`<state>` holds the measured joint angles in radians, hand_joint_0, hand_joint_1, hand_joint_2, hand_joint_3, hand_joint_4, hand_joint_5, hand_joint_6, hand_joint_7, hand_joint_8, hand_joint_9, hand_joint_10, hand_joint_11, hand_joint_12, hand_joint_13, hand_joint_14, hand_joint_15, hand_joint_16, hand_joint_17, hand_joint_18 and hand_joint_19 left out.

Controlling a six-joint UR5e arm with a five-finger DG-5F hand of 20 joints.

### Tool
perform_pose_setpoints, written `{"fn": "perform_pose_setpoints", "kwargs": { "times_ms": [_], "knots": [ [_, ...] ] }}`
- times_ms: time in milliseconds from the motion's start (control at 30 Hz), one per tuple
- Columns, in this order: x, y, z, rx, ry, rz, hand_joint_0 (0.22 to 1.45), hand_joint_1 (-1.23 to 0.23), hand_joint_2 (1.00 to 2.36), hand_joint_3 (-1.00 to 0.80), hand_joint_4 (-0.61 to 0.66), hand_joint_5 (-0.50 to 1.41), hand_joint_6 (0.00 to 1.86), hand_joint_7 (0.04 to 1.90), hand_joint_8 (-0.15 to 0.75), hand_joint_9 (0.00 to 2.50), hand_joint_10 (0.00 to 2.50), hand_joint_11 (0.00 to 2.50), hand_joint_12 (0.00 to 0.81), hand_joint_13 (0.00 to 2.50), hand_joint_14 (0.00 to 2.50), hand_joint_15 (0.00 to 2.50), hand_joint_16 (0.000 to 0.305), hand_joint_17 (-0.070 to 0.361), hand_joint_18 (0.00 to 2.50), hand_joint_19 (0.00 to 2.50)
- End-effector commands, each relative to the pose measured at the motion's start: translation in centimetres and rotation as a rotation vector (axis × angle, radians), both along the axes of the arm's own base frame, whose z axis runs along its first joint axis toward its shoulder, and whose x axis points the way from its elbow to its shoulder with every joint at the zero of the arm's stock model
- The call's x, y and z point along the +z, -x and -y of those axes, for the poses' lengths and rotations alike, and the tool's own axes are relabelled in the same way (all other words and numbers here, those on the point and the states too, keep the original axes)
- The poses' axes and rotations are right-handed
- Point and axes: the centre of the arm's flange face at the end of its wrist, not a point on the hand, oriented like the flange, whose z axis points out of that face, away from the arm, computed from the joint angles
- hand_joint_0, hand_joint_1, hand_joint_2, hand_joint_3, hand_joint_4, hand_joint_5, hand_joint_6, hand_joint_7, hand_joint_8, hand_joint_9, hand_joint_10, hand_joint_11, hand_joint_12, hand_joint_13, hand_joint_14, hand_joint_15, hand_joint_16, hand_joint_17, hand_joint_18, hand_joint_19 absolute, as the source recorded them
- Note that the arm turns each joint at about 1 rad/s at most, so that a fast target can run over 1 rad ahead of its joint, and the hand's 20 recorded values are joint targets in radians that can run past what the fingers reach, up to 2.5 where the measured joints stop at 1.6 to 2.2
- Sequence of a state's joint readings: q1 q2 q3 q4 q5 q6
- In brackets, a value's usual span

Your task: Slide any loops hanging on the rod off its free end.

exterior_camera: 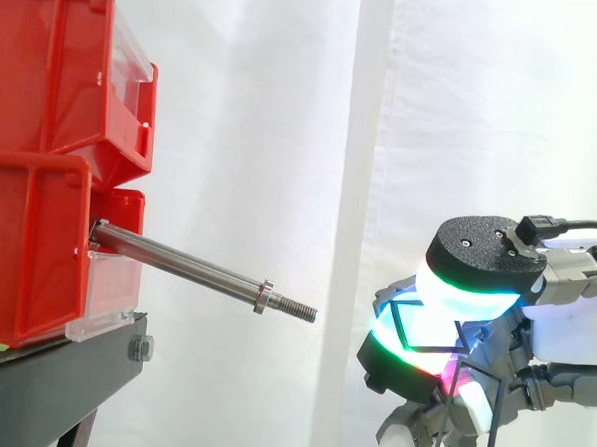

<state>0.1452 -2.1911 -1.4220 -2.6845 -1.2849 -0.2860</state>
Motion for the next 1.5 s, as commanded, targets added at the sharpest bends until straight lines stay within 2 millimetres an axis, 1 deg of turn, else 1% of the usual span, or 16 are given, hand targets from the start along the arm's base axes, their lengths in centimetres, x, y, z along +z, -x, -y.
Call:
{"fn": "perform_pose_setpoints", "kwargs": {
  "times_ms": [0, 67, 200, 333, 500, 667, 733, 833, 900, 967, 1167, 1267, 1300, 1333, 1367, 1467],
  "knots": [
    [0.0, 0.0, 0.0, 0.000, -0.002, -0.001, 0.59, -0.81, 1.01, -0.06, 0.23, -0.12, 0.85, 1.30, 0.339, 1.04, 0.01, 0.62, 0.325, 0.76, 0.01, 0.24, 0.044, 0.099, 0.69, 0.32],
    [-0.1, 0.0, 0.0, 0.000, -0.003, -0.002, 0.59, -0.81, 1.01, -0.06, 0.23, -0.12, 0.85, 1.30, 0.341, 1.04, 0.01, 0.62, 0.324, 0.76, 0.01, 0.24, 0.044, 0.099, 0.69, 0.32],
    [0.0, 0.0, 0.0, 0.000, -0.002, -0.001, 0.57, -0.74, 1.01, -0.09, 0.22, -0.11, 0.83, 1.35, 0.327, 1.05, 0.01, 0.58, 0.328, 0.75, 0.01, 0.24, 0.045, 0.101, 0.68, 0.33],
    [-0.1, 0.0, 0.0, 0.000, -0.002, -0.002, 0.57, -0.70, 1.01, -0.12, 0.21, -0.10, 0.81, 1.38, 0.324, 1.05, 0.01, 0.55, 0.331, 0.74, 0.01, 0.24, 0.046, 0.103, 0.67, 0.34],
    [-0.2, 0.1, -0.2, 0.001, -0.002, -0.012, 0.56, -0.66, 1.01, -0.12, 0.20, -0.08, 0.78, 1.42, 0.316, 1.05, 0.01, 0.42, 0.346, 0.73, 0.01, 0.22, 0.049, 0.109, 0.66, 0.35],
    [-0.3, 0.3, -0.5, 0.007, -0.003, -0.035, 0.57, -0.66, 1.00, -0.11, 0.17, -0.08, 0.77, 1.41, 0.313, 1.02, 0.01, 0.32, 0.352, 0.69, 0.00, 0.15, 0.051, 0.115, 0.66, 0.34],
    [-0.4, 0.4, -0.5, 0.004, -0.009, -0.041, 0.57, -0.66, 1.00, -0.12, 0.18, -0.08, 0.77, 1.39, 0.319, 1.06, 0.01, 0.34, 0.353, 0.68, 0.00, 0.15, 0.052, 0.116, 0.66, 0.32],
    [0.1, 1.0, -0.4, -0.024, -0.081, -0.063, 0.57, -0.67, 1.00, -0.14, 0.19, -0.09, 0.78, 1.36, 0.335, 1.14, 0.01, 0.49, 0.358, 0.68, 0.00, 0.15, 0.052, 0.116, 0.66, 0.32],
    [0.0, 1.3, -0.6, -0.034, -0.121, -0.080, 0.57, -0.66, 1.00, -0.13, 0.18, -0.09, 0.80, 1.34, 0.343, 1.18, 0.01, 0.61, 0.365, 0.69, 0.00, 0.17, 0.052, 0.117, 0.67, 0.32],
    [0.0, 1.5, -0.7, -0.042, -0.159, -0.100, 0.57, -0.67, 1.01, -0.11, 0.17, -0.09, 0.81, 1.32, 0.339, 1.19, 0.01, 0.67, 0.369, 0.70, 0.01, 0.18, 0.052, 0.117, 0.68, 0.32],
    [-0.3, 1.9, -1.0, -0.043, -0.208, -0.131, 0.57, -0.69, 1.01, -0.07, 0.14, -0.09, 0.82, 1.31, 0.344, 1.18, 0.01, 0.65, 0.373, 0.72, 0.01, 0.20, 0.053, 0.119, 0.70, 0.32],
    [-0.3, 1.9, -1.1, -0.041, -0.206, -0.131, 0.57, -0.70, 1.01, -0.07, 0.14, -0.09, 0.82, 1.30, 0.347, 1.14, 0.01, 0.55, 0.371, 0.71, 0.01, 0.17, 0.053, 0.119, 0.70, 0.31],
    [-0.4, 1.9, -1.1, -0.041, -0.206, -0.131, 0.57, -0.70, 1.00, -0.07, 0.14, -0.09, 0.82, 1.29, 0.348, 1.06, 0.01, 0.41, 0.364, 0.70, 0.00, 0.13, 0.053, 0.119, 0.71, 0.29],
    [-0.4, 1.9, -1.1, -0.040, -0.205, -0.132, 0.57, -0.70, 1.00, -0.06, 0.14, -0.09, 0.82, 1.30, 0.342, 1.03, 0.01, 0.37, 0.361, 0.70, 0.00, 0.12, 0.053, 0.119, 0.71, 0.29],
    [-0.3, 1.9, -1.1, -0.040, -0.205, -0.130, 0.57, -0.70, 1.00, -0.07, 0.14, -0.09, 0.81, 1.31, 0.351, 0.96, 0.00, 0.21, 0.348, 0.66, 0.00, 0.07, 0.053, 0.118, 0.71, 0.27],
    [-0.4, 1.9, -1.1, -0.040, -0.203, -0.132, 0.57, -0.71, 1.00, -0.06, 0.14, -0.08, 0.80, 1.32, 0.349, 0.86, 0.00, 0.08, 0.346, 0.66, 0.00, 0.04, 0.053, 0.118, 0.71, 0.26]
  ]
}}
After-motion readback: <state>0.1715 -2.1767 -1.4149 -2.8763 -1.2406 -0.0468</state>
